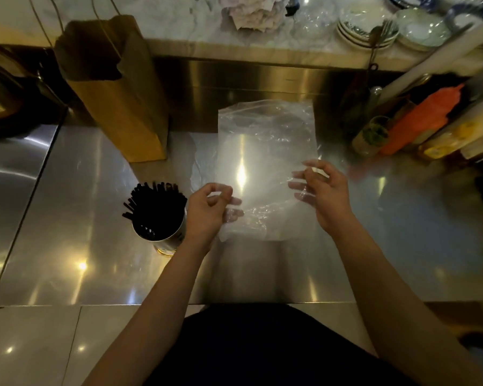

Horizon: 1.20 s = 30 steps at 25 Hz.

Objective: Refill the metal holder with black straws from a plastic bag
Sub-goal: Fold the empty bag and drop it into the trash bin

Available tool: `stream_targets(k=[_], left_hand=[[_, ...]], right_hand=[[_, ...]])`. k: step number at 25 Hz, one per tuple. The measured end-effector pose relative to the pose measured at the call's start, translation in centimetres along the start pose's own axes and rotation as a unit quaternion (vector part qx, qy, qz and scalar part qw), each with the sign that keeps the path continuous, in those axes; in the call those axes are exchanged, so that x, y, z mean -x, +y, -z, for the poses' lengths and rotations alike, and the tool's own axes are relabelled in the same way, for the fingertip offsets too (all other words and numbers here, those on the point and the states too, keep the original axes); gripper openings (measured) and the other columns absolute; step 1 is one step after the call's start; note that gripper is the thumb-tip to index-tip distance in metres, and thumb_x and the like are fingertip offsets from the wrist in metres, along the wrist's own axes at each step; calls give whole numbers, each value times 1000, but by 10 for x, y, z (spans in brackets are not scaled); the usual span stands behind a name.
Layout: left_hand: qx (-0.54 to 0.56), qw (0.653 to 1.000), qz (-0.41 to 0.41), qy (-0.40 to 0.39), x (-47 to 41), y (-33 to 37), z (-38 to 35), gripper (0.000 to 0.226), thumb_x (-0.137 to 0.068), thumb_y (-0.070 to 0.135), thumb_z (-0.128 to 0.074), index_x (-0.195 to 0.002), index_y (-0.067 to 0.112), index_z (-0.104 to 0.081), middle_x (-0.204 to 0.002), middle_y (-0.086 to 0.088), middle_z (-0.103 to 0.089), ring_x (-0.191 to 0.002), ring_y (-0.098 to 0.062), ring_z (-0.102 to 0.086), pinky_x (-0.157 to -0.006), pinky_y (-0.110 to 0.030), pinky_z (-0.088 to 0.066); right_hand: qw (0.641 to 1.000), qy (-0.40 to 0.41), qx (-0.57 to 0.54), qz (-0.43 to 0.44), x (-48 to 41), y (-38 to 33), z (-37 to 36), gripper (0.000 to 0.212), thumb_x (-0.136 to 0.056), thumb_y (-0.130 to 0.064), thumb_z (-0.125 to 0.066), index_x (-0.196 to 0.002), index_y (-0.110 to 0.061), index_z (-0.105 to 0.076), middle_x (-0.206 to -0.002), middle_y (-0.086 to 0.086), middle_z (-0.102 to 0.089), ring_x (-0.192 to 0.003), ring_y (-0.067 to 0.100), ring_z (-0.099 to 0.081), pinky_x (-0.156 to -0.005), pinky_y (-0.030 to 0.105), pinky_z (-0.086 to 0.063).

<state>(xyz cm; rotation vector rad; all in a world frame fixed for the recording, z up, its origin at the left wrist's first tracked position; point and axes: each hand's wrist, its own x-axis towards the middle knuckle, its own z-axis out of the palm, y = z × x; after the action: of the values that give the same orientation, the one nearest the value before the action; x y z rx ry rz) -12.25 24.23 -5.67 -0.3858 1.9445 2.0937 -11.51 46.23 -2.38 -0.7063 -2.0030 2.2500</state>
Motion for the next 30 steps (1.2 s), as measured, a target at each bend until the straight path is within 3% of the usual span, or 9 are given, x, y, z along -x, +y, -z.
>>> stream_targets(k=[2, 7, 11, 15, 18, 22, 26, 28, 30], left_hand=[[-31, 999, -7, -21, 6, 4, 6, 14, -96, 24, -58, -102, 12, -59, -81, -11, -73, -64, -29, -71, -56, -32, -57], [-135, 977, 24, -165, 19, 17, 14, 41, -85, 42, -67, -118, 24, -49, -85, -8, -73, -69, -28, -72, -62, -39, -61], [-160, 982, -54, -89, 21, 24, 15, 32, -88, 32, -68, -115, 27, -51, -72, -3, -67, -53, -26, -63, -51, -31, -55], [-169, 981, -85, -51, 17, 35, 10, 37, -87, 31, -68, -119, 27, -50, -76, -4, -67, -44, -12, -57, -46, -23, -51], [-175, 980, -82, -39, 18, 35, 4, 42, -85, 30, -71, -122, 28, -51, -76, -6, -69, -45, -9, -57, -42, -23, -48], [-183, 978, -98, -11, 16, 31, -7, 48, -83, 30, -72, -126, 30, -52, -75, -3, -70, -47, -10, -60, -42, -26, -50], [-150, 986, -72, -31, 15, 30, -5, 48, -82, 36, -70, -127, 29, -54, -88, -1, -74, -66, -15, -71, -60, -30, -58], [-68, 995, -35, -59, 11, 32, -6, 48, -80, 39, -67, -124, 22, -58, -107, -1, -73, -90, -16, -73, -80, -34, -58], [32, 997, 1, -65, 6, 34, -13, 48, -82, 38, -65, -125, 16, -58, -116, -1, -71, -102, -19, -71, -88, -35, -57]], right_hand=[[1000, 26, -6, 5, 12, -2, -7, 14, -100, -12, -52, -102, -21, -62, -95, 6, -72, -79, 20, -74, -62, 26, -55], [996, 81, -23, 29, 27, -6, -9, 13, -101, -15, -50, -110, -16, -60, -95, 5, -72, -76, 18, -73, -60, 26, -55], [999, -39, -21, -22, 29, -16, 1, 31, -95, -28, -58, -125, -25, -51, -109, 10, -72, -91, 26, -74, -68, 32, -59], [980, -176, 30, -83, 32, -11, 17, 57, -82, -13, -68, -135, -20, -46, -105, 17, -74, -94, 33, -73, -73, 37, -60], [979, -176, 92, -48, 24, -17, 28, 42, -86, -1, -67, -125, -10, -54, -92, 20, -75, -85, 33, -75, -64, 32, -59], [979, -176, 104, -22, 12, -18, 36, 25, -87, 2, -66, -108, -10, -60, -87, 17, -76, -79, 32, -75, -61, 31, -58], [972, -202, 119, -17, 8, -15, 45, 17, -88, 1, -66, -99, -10, -61, -89, 16, -76, -81, 33, -75, -66, 35, -60], [966, -226, 126, -29, 6, -15, 52, 14, -86, 2, -66, -94, -8, -60, -90, 18, -76, -82, 35, -74, -73, 43, -61], [957, -249, 144, -42, 2, -15, 58, 15, -84, 4, -67, -91, -7, -60, -91, 17, -76, -85, 35, -74, -78, 47, -59]])
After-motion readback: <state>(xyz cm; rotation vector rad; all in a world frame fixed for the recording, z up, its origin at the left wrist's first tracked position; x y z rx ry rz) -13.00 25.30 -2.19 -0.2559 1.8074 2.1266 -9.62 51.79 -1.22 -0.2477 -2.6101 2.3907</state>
